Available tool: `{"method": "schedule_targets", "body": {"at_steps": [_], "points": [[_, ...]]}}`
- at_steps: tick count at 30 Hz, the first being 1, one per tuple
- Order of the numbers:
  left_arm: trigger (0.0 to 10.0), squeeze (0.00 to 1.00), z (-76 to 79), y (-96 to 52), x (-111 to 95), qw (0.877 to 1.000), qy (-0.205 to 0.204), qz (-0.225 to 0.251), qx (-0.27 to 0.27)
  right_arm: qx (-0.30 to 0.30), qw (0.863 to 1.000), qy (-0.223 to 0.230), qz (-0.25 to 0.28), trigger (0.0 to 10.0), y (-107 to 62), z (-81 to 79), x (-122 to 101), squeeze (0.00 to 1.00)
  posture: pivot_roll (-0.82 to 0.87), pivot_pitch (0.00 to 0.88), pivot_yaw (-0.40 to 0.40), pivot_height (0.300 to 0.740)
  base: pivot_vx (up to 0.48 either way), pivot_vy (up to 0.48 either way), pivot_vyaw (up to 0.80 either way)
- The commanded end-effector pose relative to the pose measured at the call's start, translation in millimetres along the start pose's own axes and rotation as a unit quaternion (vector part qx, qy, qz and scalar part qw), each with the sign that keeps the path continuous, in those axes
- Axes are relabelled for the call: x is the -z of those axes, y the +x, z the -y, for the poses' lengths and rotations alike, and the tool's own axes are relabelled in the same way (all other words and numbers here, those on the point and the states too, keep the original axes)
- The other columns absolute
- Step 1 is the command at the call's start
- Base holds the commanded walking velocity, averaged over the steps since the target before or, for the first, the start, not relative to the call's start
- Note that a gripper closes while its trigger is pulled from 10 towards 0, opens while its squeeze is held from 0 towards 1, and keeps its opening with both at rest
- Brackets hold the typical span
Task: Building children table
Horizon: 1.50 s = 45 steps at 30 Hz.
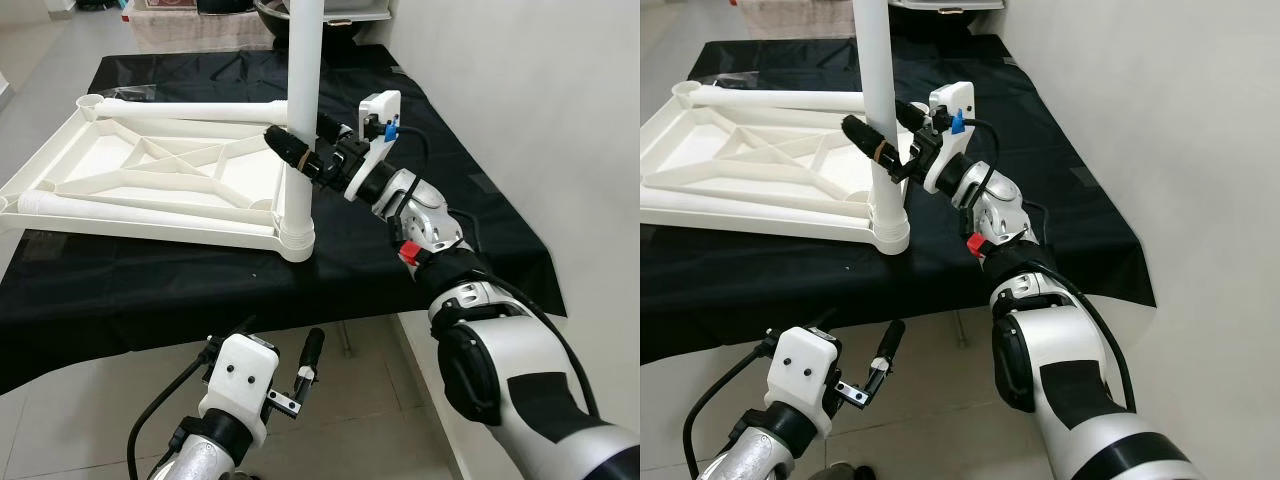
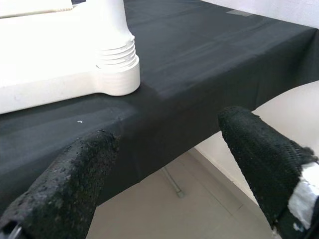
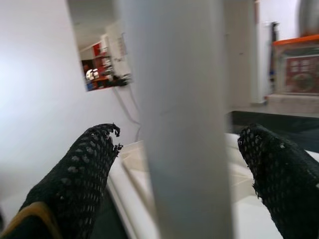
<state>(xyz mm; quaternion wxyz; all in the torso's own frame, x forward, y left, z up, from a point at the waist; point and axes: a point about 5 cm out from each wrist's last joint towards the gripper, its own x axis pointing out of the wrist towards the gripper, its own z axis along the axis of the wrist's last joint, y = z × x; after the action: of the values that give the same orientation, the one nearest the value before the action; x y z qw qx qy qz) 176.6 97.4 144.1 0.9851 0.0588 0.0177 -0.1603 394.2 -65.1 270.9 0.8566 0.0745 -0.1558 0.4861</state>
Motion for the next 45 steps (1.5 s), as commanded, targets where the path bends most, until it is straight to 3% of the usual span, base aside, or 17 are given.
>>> {"method": "schedule_targets", "body": {"at_steps": [1,7,15,31,32,33,34,35,45], "points": [[10.0,0.0,1.1,-2.5,-0.1,1.0,0.0,-0.005,-0.001,-0.024,1.0,-0.004,-0.003,10.0,5.8,-5.0,-1.5,0.0,0.14,0.169,-0.083,0.74,0.0,0.0,0.0],[10.0,0.0,1.0,-2.5,0.1,1.0,-0.001,-0.006,-0.002,-0.06,0.998,0.0,-0.021,10.0,6.4,-10.0,3.4,0.0,0.14,0.169,-0.083,0.74,0.0,0.0,0.0],[10.0,0.0,1.0,-2.6,-0.5,1.0,0.0,-0.006,-0.003,-0.008,0.998,-0.037,-0.05,10.0,9.3,-4.0,5.2,0.0,0.14,0.174,-0.088,0.74,0.0,0.0,0.0],[10.0,0.0,2.1,-2.7,-0.1,1.0,-0.002,-0.006,-0.003,0.007,0.997,-0.051,-0.065,10.0,11.1,-3.7,8.5,0.0,0.13,0.168,-0.091,0.74,0.0,0.0,0.0],[10.0,0.0,2.2,-2.9,0.1,1.0,-0.002,-0.007,-0.003,0.005,0.996,-0.051,-0.066,6.3,11.6,-4.5,9.3,0.0,0.13,0.164,-0.091,0.74,0.0,0.0,0.0],[10.0,0.0,2.2,-2.9,0.1,1.0,-0.002,-0.007,-0.003,0.005,0.996,-0.051,-0.066,6.3,11.6,-4.5,9.3,0.0,0.13,0.164,-0.091,0.74,0.0,0.0,0.0],[10.0,0.0,2.2,-3.0,0.2,1.0,-0.002,-0.007,-0.003,0.003,0.996,-0.051,-0.068,4.9,12.2,-5.2,9.9,0.0,0.13,0.164,-0.091,0.74,0.0,0.0,0.0],[10.0,0.0,2.4,-3.2,0.2,1.0,-0.002,-0.007,-0.003,0.003,0.996,-0.049,-0.068,0.0,12.6,-5.9,10.8,0.0,0.13,0.164,-0.092,0.74,0.0,0.0,0.0],[10.0,0.0,3.0,-3.6,0.5,1.0,-0.001,-0.007,-0.001,0.002,0.996,-0.056,-0.073,0.0,14.1,-8.8,14.6,0.0,0.14,0.154,-0.092,0.74,0.0,0.0,0.0]]}}
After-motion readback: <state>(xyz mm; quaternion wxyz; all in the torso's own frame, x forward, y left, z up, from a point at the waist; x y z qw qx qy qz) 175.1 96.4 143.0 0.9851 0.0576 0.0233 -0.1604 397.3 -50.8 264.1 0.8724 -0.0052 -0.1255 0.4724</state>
